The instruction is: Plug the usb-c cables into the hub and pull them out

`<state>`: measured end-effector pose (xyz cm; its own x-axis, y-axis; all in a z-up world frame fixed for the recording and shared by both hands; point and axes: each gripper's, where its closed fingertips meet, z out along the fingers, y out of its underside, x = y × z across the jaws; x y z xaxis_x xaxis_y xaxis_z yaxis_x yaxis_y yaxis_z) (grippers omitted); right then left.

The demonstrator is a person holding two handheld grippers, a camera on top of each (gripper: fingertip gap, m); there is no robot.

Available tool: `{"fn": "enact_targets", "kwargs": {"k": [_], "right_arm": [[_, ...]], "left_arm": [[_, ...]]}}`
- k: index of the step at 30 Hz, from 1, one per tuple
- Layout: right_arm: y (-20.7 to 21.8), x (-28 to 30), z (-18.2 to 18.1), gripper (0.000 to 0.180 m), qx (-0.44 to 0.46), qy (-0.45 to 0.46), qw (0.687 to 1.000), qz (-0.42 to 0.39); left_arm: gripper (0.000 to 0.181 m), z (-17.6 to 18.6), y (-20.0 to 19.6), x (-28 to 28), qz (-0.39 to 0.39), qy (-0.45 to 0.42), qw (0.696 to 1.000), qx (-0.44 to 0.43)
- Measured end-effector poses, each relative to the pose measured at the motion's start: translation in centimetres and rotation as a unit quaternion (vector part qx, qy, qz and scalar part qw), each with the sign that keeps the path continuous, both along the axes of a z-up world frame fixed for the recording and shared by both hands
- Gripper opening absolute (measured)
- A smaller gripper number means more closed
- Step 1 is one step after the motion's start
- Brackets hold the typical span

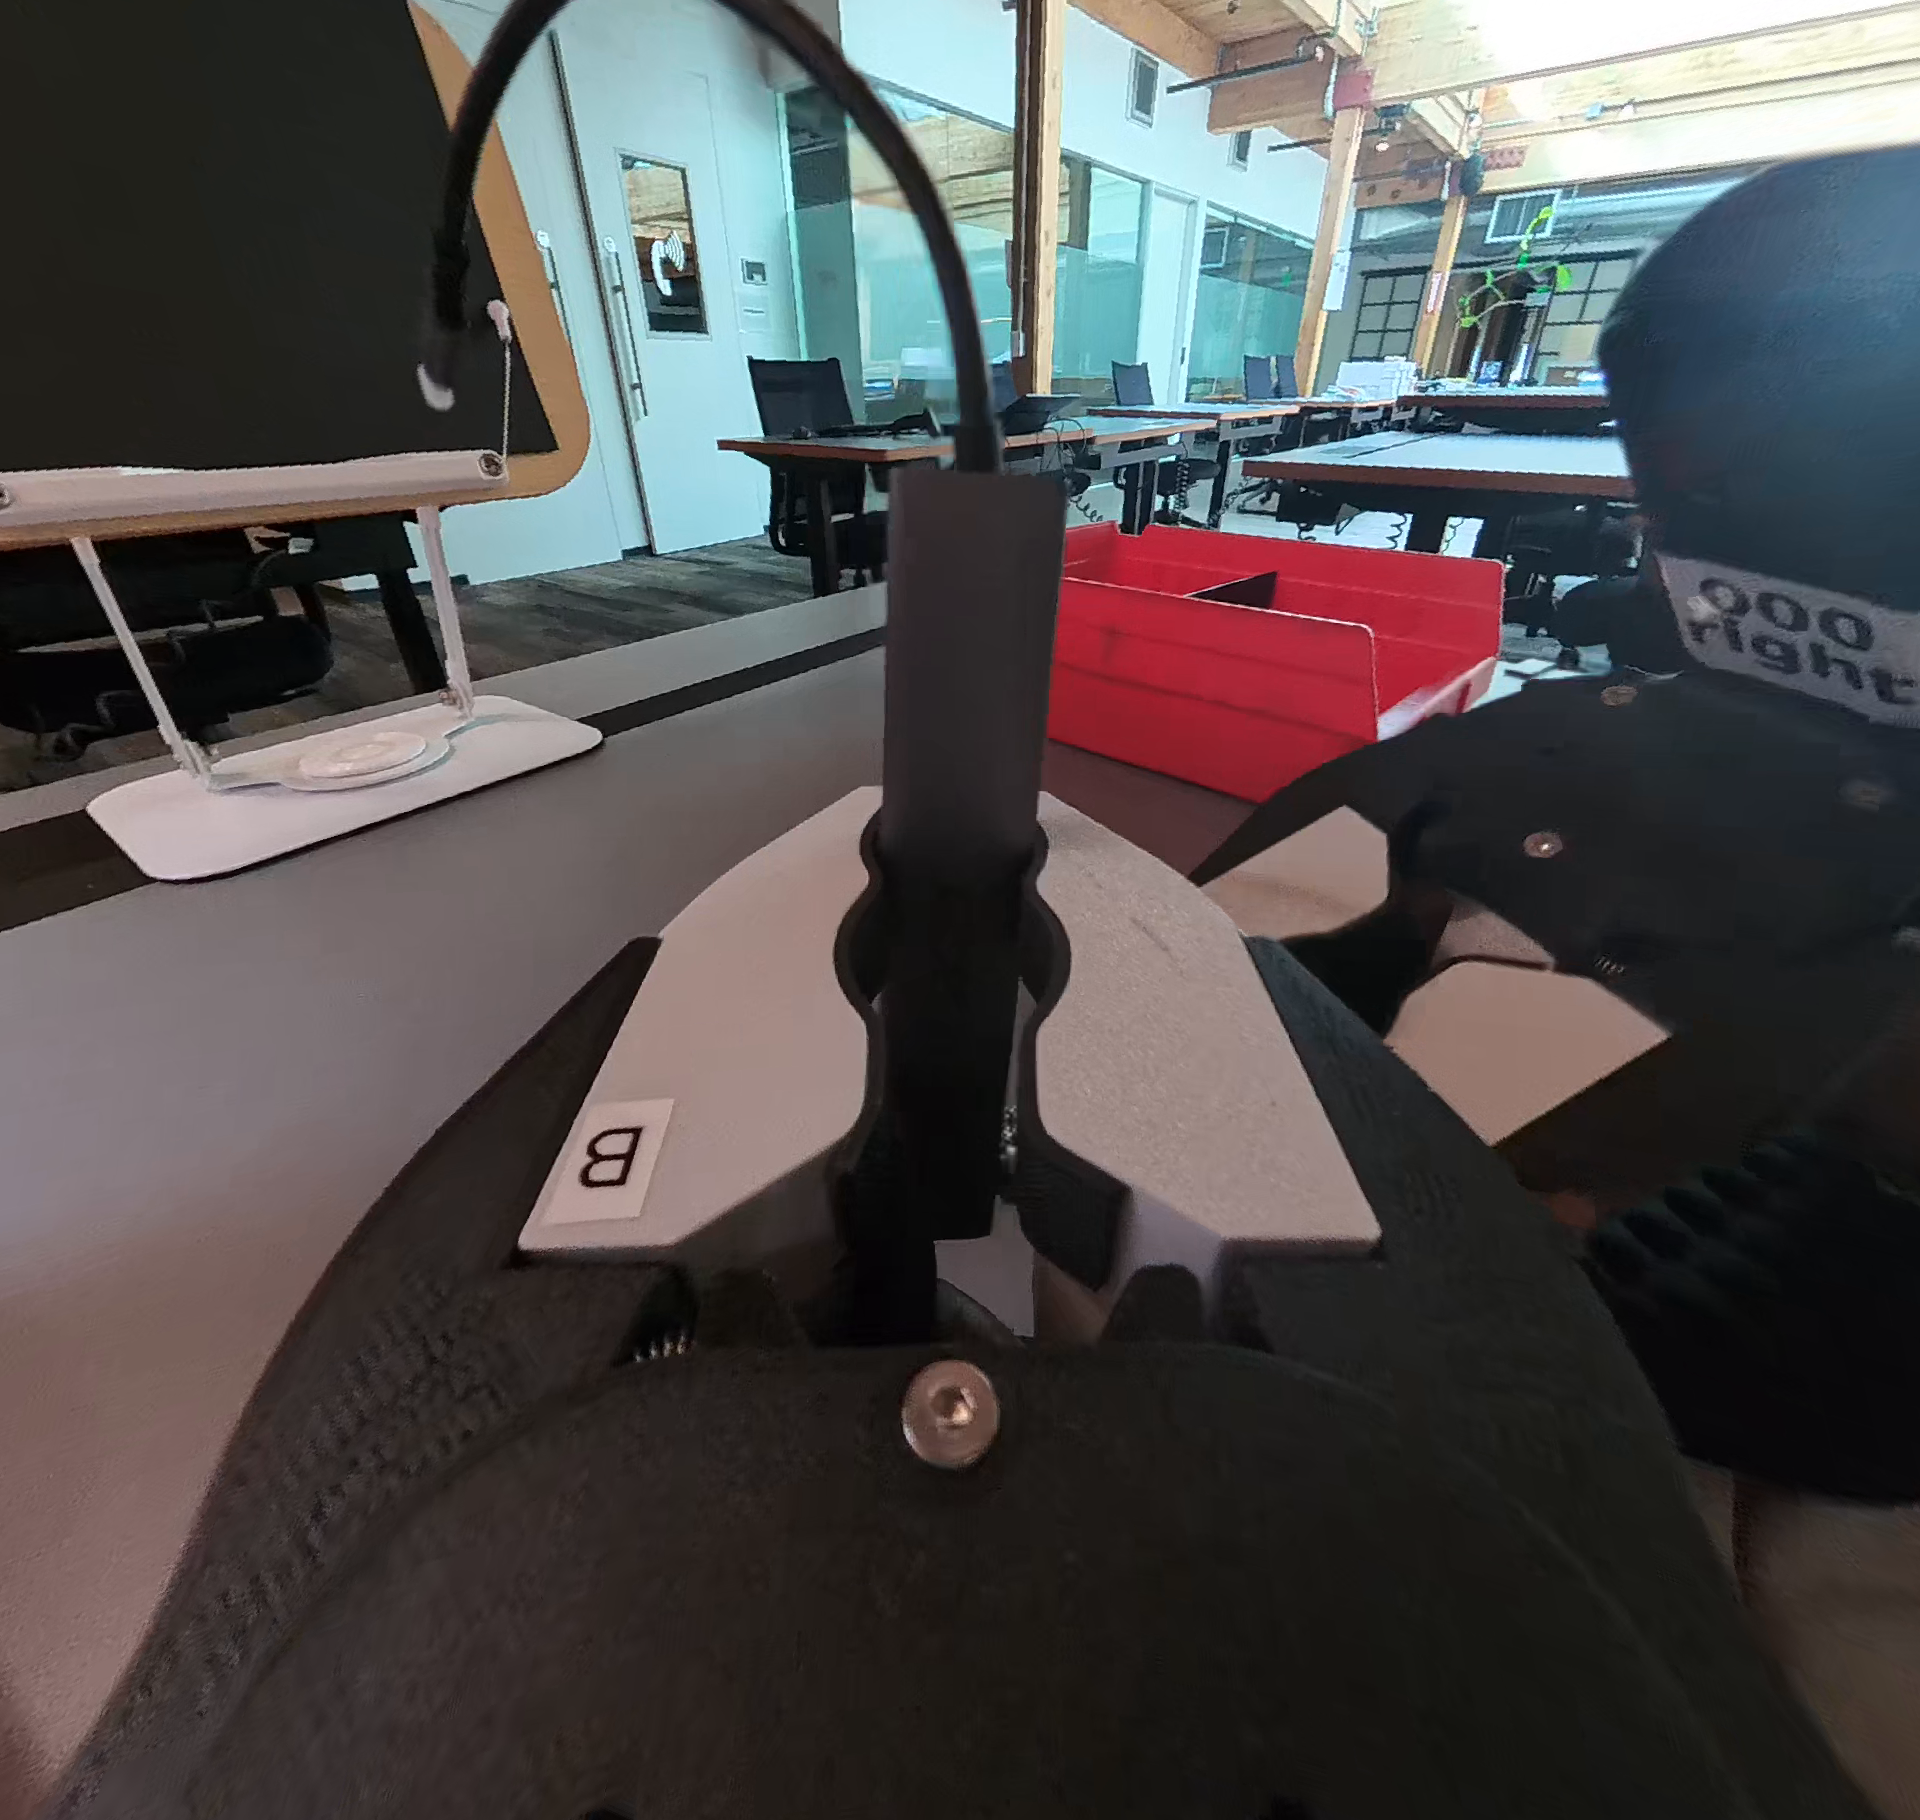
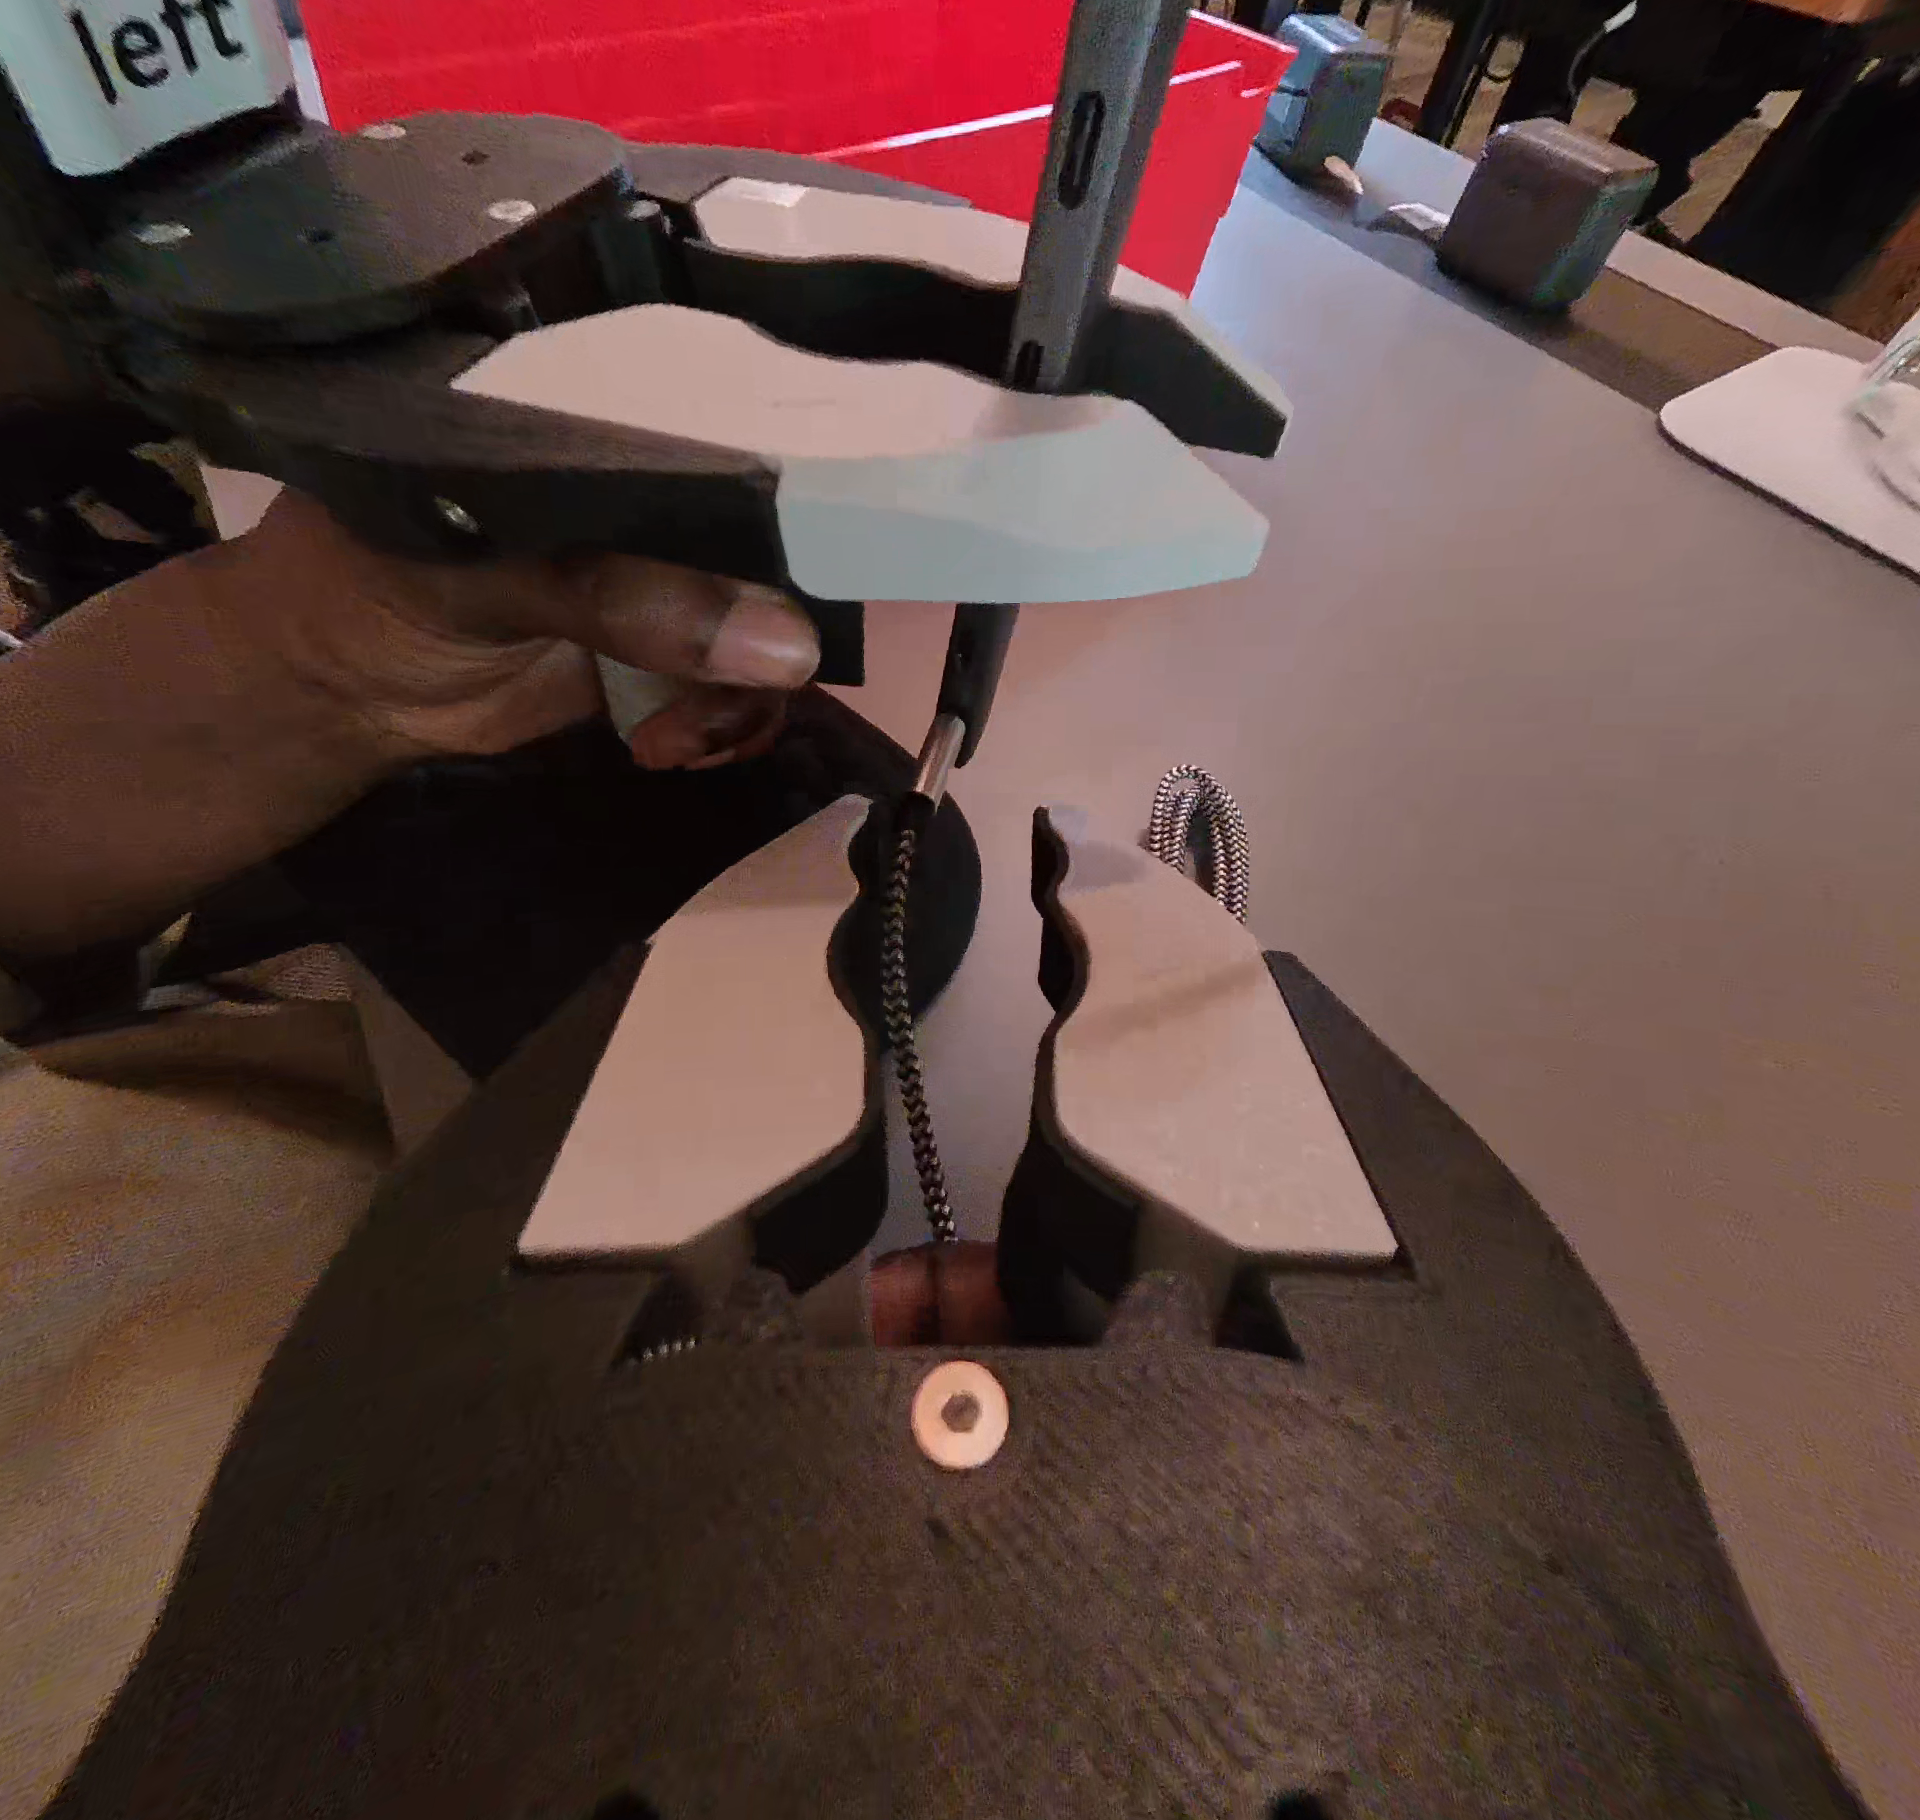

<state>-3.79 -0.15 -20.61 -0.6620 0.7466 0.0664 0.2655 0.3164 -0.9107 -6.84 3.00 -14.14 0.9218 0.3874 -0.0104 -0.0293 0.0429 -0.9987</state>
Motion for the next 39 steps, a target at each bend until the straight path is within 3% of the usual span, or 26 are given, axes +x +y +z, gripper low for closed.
{"fn": "enact_targets", "kwargs": {"k": [3, 5, 11, 15, 19, 22, 27, 30, 36, 39], "right_arm": [[-0.1, 0.0, 0.0, 0.007, 0.024, 0.02, 0.999, -0.009], [0.3, -0.2, 0.5, 0.006, 0.013, 0.037, 0.999, -0.016], [1.5, 0.7, 4.3, 0.005, -0.17, 0.021, 0.984, 0.046], [3.3, 0.3, 6.3, 0.005, -0.232, 0.043, 0.971, 0.022], [3.6, -0.2, 6.3, 0.005, -0.166, 0.086, 0.982, -0.023], [2.8, 0.1, 5.5, 0.005, -0.1, 0.098, 0.99, -0.029], [2.2, 0.1, 4.5, 0.005, 0.009, 0.128, 0.99, -0.05], [2.2, 0.0, 4.5, 0.005, 0.066, 0.161, 0.982, -0.074], [1.8, -0.1, 5.4, 0.006, 0.096, 0.218, 0.964, -0.117], [1.6, -0.1, 5.8, 0.008, 0.106, 0.248, 0.953, -0.138]], "left_arm": [[0.022, 0.3, 0.1, 0.3, -0.006, 0.007, 1.0, 0.008], [0.021, 1.1, -0.1, 0.5, -0.016, 0.009, 0.999, 0.035], [0.042, 2.6, -0.4, 1.7, -0.111, -0.079, 0.982, 0.13], [0.043, 3.0, -1.0, 0.7, -0.068, -0.064, 0.986, 0.138], [0.043, 2.1, -0.5, 0.3, 0.018, 0.045, 0.997, 0.057], [0.043, 1.7, 0.2, 0.8, 0.038, 0.101, 0.994, 0.018], [0.038, 1.2, 0.3, 0.4, 0.066, 0.124, 0.99, -0.02], [0.024, 0.8, 0.4, 0.3, 0.084, 0.138, 0.986, -0.048], [0.024, 1.8, -0.2, 0.4, 0.1, 0.139, 0.985, -0.018], [0.024, 1.9, 0.0, 0.9, 0.07, 0.118, 0.991, 0.0]]}}
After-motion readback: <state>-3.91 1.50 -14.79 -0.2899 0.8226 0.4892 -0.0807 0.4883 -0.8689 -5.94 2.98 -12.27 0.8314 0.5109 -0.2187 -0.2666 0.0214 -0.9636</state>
